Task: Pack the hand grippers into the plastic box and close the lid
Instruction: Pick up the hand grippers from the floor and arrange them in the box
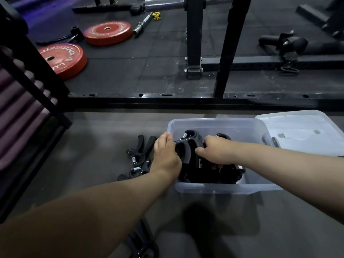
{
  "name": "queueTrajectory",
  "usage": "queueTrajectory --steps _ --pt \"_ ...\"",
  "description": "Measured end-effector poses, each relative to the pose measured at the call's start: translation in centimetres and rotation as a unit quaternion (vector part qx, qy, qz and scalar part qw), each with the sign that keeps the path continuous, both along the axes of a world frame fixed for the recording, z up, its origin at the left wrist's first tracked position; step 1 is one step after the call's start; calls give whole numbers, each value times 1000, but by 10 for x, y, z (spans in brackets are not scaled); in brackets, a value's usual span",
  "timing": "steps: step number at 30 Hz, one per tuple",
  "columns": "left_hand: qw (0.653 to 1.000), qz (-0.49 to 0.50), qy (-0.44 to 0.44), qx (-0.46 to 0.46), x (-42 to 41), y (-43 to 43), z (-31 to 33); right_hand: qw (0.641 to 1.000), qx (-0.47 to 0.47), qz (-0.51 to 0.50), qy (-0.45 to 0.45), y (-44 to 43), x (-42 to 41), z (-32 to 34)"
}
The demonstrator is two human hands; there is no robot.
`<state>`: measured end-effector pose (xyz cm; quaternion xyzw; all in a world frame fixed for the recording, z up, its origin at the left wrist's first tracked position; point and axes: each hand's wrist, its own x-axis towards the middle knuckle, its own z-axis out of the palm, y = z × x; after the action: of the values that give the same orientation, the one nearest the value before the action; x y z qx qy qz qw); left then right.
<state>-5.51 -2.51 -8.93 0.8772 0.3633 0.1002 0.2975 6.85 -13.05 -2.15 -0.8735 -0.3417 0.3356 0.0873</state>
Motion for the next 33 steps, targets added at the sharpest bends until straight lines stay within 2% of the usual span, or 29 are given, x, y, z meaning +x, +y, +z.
queueTrajectory --steps 7,11,15,21,25,29,33 --pt "1000 7 -26 -6 0 3 -1 997 31 13 -65 -1 -11 1" --pt "999 11 -40 -18 -1 3 0 995 2 14 -95 0 -21 -7" --pt "998 15 -48 -27 0 5 -1 996 29 -5 -89 3 -24 -12" --pt "998 17 -42 -32 0 4 -1 996 8 -14 -89 7 -28 -24" --pt "999 11 -29 -27 0 3 -1 998 8 -25 -59 7 -29 -23" --pt "999 13 -28 -28 1 3 0 999 -11 -47 16 5 -31 -17" --pt "999 15 -32 -31 0 3 1 997 22 -68 4 2 -29 -19"
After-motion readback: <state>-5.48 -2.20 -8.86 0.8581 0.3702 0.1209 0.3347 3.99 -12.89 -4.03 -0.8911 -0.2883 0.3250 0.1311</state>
